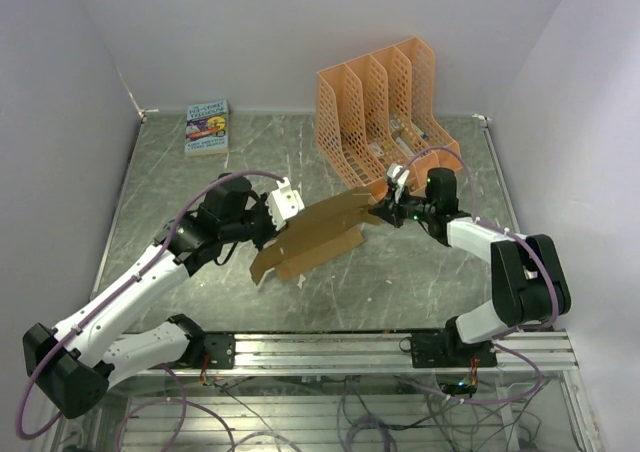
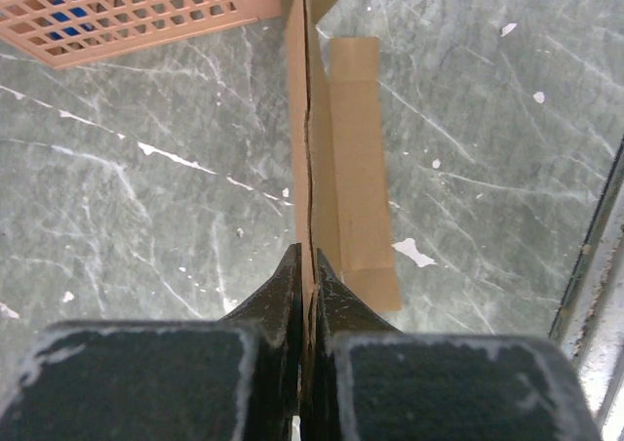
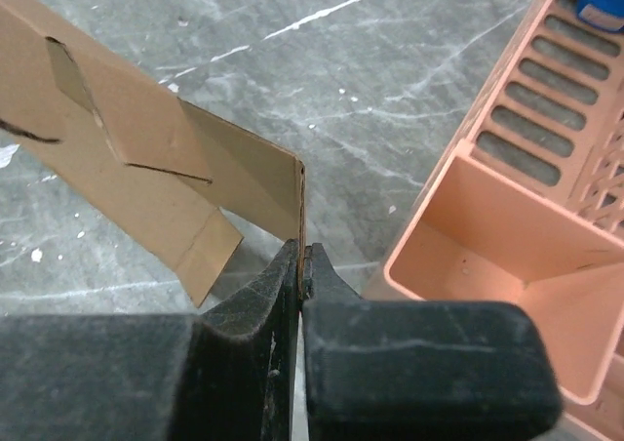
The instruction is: Fold the paper box
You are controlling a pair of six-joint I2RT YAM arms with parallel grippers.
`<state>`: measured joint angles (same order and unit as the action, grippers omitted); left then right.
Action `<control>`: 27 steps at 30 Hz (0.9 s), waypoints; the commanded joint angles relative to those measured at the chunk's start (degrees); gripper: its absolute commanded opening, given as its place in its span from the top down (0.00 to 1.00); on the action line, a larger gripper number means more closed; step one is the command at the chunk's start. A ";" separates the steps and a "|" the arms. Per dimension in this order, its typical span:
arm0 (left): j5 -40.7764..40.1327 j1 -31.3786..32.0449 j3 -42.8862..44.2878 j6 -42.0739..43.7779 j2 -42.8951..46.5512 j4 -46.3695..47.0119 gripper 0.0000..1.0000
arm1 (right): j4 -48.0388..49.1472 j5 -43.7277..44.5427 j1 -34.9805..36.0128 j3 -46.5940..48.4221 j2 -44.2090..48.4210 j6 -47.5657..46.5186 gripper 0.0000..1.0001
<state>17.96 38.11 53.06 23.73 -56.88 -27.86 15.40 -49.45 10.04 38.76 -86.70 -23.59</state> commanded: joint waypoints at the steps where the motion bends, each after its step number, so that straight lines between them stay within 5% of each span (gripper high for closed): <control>1: 4.20 0.47 1.78 -3.86 -1.18 -1.37 0.93 | 8.22 6.01 2.45 -1.90 3.22 4.25 1.00; 16: 0.78 -0.35 1.11 -11.34 -11.23 1.42 0.93 | 13.67 12.32 8.25 -7.09 4.67 15.55 1.00; 27: 6.51 -7.75 -4.70 -15.00 -6.52 6.97 0.93 | 12.14 14.38 9.29 -5.92 0.51 19.75 1.00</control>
<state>21.78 32.53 51.00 11.07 -66.02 -26.28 26.79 -32.64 18.11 31.42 -85.03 -6.24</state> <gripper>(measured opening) 0.072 0.011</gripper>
